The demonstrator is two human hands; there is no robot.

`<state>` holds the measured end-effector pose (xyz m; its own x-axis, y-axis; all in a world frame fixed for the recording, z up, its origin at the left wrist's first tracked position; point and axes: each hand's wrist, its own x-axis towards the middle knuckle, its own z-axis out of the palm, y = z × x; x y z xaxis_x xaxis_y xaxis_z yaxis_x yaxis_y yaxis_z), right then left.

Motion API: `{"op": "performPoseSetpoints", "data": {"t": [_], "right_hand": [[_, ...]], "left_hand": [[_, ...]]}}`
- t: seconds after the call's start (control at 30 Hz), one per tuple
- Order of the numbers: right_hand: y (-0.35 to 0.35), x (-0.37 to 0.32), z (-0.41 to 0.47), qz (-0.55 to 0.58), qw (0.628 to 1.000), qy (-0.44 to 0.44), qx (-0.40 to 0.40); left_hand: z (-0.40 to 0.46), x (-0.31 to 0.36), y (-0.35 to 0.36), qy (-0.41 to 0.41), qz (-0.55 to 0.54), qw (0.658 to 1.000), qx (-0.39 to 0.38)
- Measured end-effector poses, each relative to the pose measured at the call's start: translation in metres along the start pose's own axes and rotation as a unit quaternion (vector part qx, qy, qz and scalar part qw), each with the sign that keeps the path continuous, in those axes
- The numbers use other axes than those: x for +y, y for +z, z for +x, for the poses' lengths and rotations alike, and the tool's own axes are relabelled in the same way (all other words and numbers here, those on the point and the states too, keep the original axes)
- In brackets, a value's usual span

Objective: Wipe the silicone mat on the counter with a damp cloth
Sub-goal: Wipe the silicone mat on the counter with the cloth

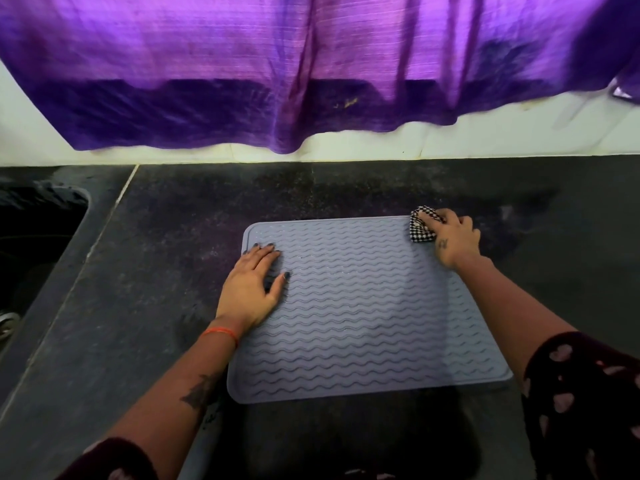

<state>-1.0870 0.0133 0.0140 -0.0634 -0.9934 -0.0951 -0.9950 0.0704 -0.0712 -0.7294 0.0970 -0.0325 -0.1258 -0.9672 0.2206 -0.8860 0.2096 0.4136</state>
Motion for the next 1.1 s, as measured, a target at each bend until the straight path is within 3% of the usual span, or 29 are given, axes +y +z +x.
{"op": "performPoseSetpoints", "data": {"t": [0.23,0.4,0.6,0.8,0.97,1.1], "right_hand": [[0.019,0.011,-0.036,0.004,0.995,0.079,0.059],[0.004,0.012,-0.027,0.027,0.998,0.063,0.008],[0.025,0.003,-0.08,0.038,0.991,0.087,0.089],[0.019,0.009,-0.074,0.065,0.995,0.06,0.043],[0.028,0.014,-0.122,0.053,0.989,0.084,0.106],[0.039,0.016,-0.13,0.06,0.99,0.083,0.093]], "left_hand": [[0.0,-0.001,0.0,0.0,0.0,1.0,0.0],[0.0,-0.001,0.0,-0.004,0.001,1.0,-0.005],[0.0,-0.001,0.0,-0.002,0.003,1.0,-0.006],[-0.001,0.002,-0.003,-0.003,0.003,1.0,-0.005],[-0.001,0.002,-0.002,-0.006,0.003,1.0,-0.007],[-0.001,0.003,-0.003,-0.005,0.006,1.0,-0.011]]}}
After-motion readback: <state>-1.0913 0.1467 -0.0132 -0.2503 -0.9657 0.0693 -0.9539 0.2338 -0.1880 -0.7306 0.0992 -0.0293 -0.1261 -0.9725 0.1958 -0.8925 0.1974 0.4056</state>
